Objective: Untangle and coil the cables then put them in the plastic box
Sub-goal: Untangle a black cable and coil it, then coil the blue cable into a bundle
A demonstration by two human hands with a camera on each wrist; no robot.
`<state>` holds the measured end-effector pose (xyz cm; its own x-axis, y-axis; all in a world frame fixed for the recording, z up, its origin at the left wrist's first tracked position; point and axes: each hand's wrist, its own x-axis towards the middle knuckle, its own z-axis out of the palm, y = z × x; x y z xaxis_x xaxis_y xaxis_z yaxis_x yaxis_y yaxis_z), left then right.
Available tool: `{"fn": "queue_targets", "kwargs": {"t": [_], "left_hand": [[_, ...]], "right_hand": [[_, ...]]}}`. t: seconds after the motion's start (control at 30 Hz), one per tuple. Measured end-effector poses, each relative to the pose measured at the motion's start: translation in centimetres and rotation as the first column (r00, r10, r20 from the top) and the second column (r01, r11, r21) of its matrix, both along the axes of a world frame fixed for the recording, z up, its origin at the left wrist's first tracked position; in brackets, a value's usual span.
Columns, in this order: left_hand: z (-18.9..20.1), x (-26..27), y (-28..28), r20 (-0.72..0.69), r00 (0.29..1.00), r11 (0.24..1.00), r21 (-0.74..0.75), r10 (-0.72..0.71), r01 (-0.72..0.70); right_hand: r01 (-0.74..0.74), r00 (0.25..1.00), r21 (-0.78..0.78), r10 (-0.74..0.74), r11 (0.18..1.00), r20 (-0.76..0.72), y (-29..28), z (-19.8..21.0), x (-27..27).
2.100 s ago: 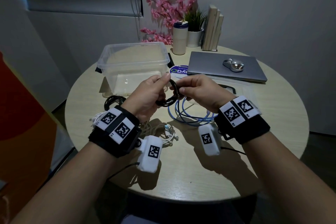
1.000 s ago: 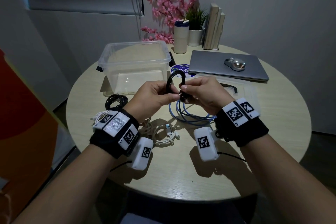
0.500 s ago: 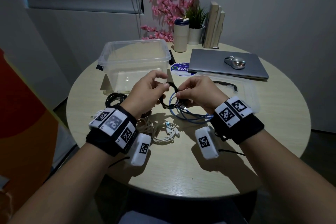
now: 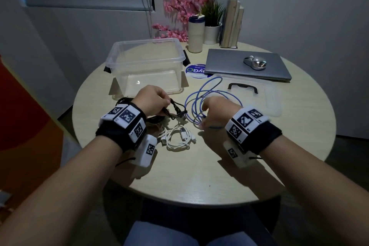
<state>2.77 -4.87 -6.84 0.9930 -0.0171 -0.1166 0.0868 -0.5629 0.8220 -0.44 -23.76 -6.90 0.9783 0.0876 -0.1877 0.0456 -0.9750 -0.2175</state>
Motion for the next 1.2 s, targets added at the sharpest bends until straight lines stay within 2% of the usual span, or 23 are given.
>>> {"fn": "queue_targets", "kwargs": {"t": [0.1,0.17,0.23,0.3,0.37,0.53,0.6,0.67,0.73,0.77,0.87,0.97,1.07,1.2], "left_hand": [[-0.2,0.0,-0.4,-0.062,0.998,1.000,0.013,-0.012,0.013],[-0.1,-0.2,-0.6,-0.101,0.995,1.000,0.019,-0.021,0.023],[0.0,-0.3,-0.5,-0.126,0.990,0.992,0.105,-0.058,0.072],[0.1,-0.4,-0.3,-0.135,0.983,0.950,0.273,-0.122,0.155],[0.3,-0.4,-0.2,-0.150,0.974,0.893,0.395,-0.169,0.216],[1.0,-1.0,-0.6,-0.249,0.920,0.789,0.476,-0.304,0.389],[1.2,-1.0,-0.6,-0.233,0.910,0.768,0.489,-0.343,0.414],[1.4,-0.9,-0.6,-0.114,0.923,0.823,0.423,-0.367,0.379],[1.8,-0.8,-1.0,0.074,0.935,0.921,0.216,-0.347,0.324],[2.1,-0.9,-1.4,0.147,0.934,0.944,0.098,-0.327,0.315],[2.8,-1.1,-2.8,0.233,0.919,0.924,-0.139,-0.319,0.356],[3.2,-1.3,-3.8,0.304,0.909,0.900,-0.240,-0.286,0.364],[3.5,-1.1,-3.9,0.360,0.922,0.887,-0.367,-0.142,0.280],[4.3,-0.8,-3.3,0.419,0.908,0.870,-0.458,0.029,0.183]], "right_hand": [[-0.025,0.999,-0.170,0.017,0.985,-0.049,-0.1,-0.5,0.3],[-0.033,0.998,-0.192,0.022,0.981,-0.063,-0.4,-0.4,0.4],[-0.038,0.998,-0.158,0.029,0.987,-0.056,-0.8,0.0,0.4],[-0.014,1.000,-0.071,0.013,0.997,-0.004,-1.4,1.0,0.6],[0.048,0.997,0.081,-0.053,0.996,0.057,-2.0,2.3,0.7],[0.055,0.959,0.336,-0.143,0.940,0.244,-2.9,5.2,0.8],[0.046,0.943,0.425,-0.180,0.904,0.281,-3.4,6.0,0.8],[0.032,0.936,0.504,-0.202,0.863,0.287,-3.8,6.4,0.7],[0.022,0.930,0.573,-0.227,0.819,0.288,-3.9,6.7,0.6],[0.011,0.925,0.597,-0.235,0.802,0.299,-3.9,6.9,0.6],[-0.050,0.899,0.657,-0.253,0.753,0.358,-3.5,7.6,0.3],[-0.085,0.878,0.703,-0.281,0.706,0.388,-3.4,8.3,0.0],[-0.083,0.873,0.721,-0.299,0.688,0.385,-3.8,8.6,-0.2],[-0.075,0.893,0.694,-0.262,0.716,0.367,-4.5,8.4,-0.2]]}}
